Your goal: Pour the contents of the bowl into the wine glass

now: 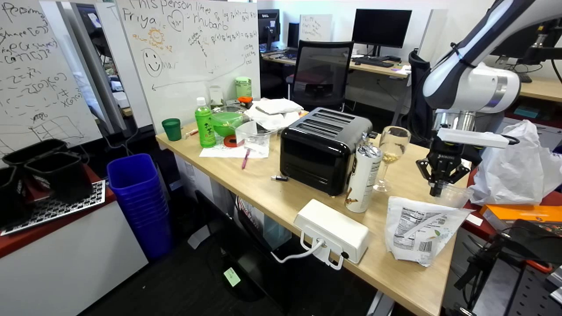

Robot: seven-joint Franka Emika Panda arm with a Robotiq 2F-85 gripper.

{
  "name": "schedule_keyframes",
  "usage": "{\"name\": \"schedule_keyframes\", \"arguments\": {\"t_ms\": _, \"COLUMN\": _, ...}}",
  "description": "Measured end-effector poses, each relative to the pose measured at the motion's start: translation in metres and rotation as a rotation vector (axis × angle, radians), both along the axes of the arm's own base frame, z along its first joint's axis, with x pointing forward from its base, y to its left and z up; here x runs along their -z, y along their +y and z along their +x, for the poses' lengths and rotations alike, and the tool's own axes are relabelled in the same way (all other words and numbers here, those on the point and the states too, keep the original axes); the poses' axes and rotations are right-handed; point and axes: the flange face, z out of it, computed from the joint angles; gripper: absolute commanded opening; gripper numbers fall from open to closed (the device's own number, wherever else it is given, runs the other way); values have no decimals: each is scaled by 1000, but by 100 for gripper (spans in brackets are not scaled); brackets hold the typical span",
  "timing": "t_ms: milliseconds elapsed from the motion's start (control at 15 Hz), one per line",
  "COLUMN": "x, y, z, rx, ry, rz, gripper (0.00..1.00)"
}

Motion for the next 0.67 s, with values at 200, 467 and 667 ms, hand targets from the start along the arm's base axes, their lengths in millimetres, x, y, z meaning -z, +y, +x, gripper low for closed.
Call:
{"name": "schedule_keyframes", "arguments": {"t_ms": 200, "x": 13, "y": 4, "z": 3, "rx": -17, "ry": 31, "rz": -53, "gripper": 2}}
{"name": "schedule_keyframes", "arguments": {"t_ms": 467, "x": 23, "y": 11, "z": 12, "rx": -35, "ry": 50, "rz": -88, "gripper": 2}}
{"name": "schedule_keyframes", "arguments": {"t_ms": 667, "x": 26, "y": 13, "z": 17, "rx": -37, "ry": 50, "rz": -93, "gripper": 32}}
